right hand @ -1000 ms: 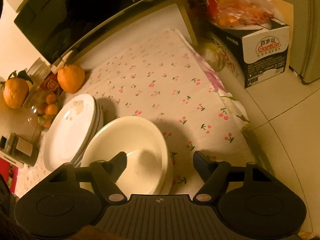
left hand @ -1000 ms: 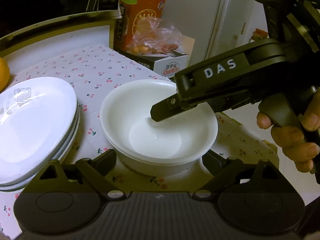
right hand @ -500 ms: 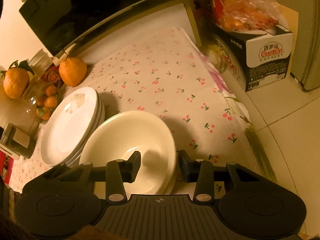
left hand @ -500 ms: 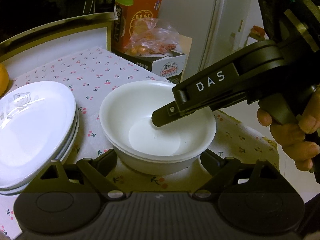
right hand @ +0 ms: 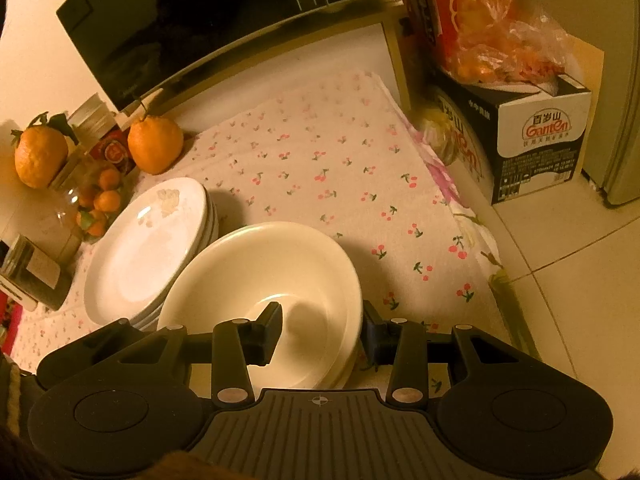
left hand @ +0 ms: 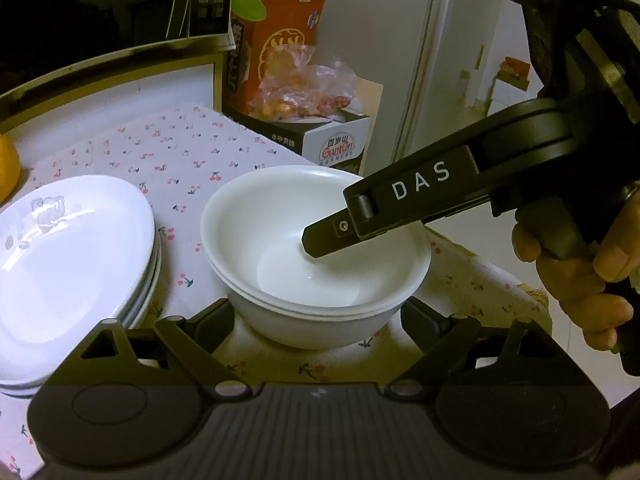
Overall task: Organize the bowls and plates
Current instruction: 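Lift the bowl stack and carry it over the white plate stack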
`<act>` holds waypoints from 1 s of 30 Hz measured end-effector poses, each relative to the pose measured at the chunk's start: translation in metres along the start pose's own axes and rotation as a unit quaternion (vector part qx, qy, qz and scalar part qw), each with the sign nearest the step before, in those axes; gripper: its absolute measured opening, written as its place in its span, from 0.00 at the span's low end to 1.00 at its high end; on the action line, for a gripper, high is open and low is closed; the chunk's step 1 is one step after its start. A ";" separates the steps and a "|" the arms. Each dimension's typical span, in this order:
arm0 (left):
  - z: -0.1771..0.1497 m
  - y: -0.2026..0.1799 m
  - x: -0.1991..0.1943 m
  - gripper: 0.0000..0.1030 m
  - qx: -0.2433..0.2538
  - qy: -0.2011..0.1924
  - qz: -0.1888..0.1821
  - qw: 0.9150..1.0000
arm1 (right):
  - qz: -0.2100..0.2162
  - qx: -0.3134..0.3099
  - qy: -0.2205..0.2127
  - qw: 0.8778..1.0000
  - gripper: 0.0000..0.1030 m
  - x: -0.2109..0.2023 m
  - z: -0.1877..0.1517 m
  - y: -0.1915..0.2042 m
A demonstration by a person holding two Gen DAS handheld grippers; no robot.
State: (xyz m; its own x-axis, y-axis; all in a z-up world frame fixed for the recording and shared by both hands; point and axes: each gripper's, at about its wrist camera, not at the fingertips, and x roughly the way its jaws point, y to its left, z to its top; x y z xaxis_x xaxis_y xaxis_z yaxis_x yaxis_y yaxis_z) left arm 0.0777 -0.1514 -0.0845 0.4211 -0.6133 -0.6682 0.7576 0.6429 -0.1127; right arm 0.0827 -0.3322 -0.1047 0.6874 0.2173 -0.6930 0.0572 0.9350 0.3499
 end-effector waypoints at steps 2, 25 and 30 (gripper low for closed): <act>0.001 -0.001 -0.001 0.86 0.002 -0.001 0.002 1.000 | 0.001 -0.001 -0.005 1.000 0.38 -0.003 0.002 0.001; 0.015 0.017 -0.038 0.86 -0.007 -0.036 0.001 0.999 | 0.036 0.022 -0.025 0.999 0.38 -0.027 0.034 0.024; 0.016 0.028 -0.049 0.86 -0.011 -0.039 0.009 0.999 | 0.049 0.016 -0.033 0.998 0.38 -0.026 0.040 0.038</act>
State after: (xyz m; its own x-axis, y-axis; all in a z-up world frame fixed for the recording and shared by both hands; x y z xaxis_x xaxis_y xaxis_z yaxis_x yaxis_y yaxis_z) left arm 0.0866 -0.1107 -0.0430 0.4735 -0.6346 -0.6108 0.7388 0.6637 -0.1168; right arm 0.0964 -0.3136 -0.0481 0.7366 0.2882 -0.6119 0.0093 0.9003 0.4352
